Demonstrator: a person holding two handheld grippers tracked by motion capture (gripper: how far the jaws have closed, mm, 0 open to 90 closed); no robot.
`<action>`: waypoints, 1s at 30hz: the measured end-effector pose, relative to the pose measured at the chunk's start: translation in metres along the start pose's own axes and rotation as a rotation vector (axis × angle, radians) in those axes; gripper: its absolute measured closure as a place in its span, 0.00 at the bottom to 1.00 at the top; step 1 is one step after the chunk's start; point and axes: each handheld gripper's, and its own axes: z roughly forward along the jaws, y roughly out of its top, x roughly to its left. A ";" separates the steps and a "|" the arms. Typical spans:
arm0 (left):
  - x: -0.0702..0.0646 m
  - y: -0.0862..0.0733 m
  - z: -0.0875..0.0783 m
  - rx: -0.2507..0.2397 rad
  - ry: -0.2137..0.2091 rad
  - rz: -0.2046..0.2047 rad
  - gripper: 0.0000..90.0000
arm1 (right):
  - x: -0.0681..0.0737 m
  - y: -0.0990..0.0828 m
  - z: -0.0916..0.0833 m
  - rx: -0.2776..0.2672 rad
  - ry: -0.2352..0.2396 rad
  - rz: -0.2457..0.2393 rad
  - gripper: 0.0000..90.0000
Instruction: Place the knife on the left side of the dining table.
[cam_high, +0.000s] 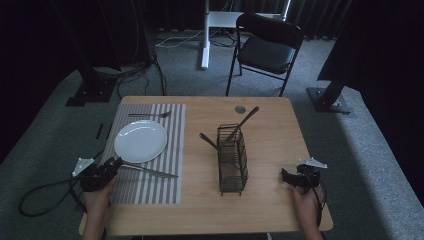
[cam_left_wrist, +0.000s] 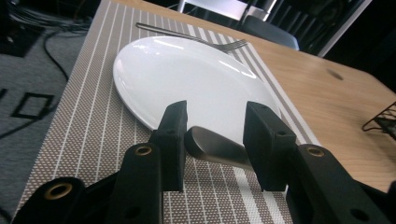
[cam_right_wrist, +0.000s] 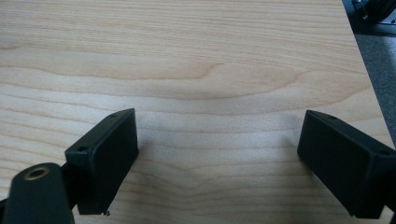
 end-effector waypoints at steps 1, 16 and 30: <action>0.002 -0.001 0.000 0.006 0.000 0.000 0.67 | 0.000 0.000 0.000 0.000 0.000 0.000 0.13; 0.017 -0.013 0.015 0.121 0.029 -0.026 0.66 | 0.000 0.000 0.000 0.000 0.000 0.000 0.13; 0.014 -0.019 0.018 0.164 0.043 0.019 0.59 | 0.000 0.000 0.000 0.000 0.000 -0.001 0.13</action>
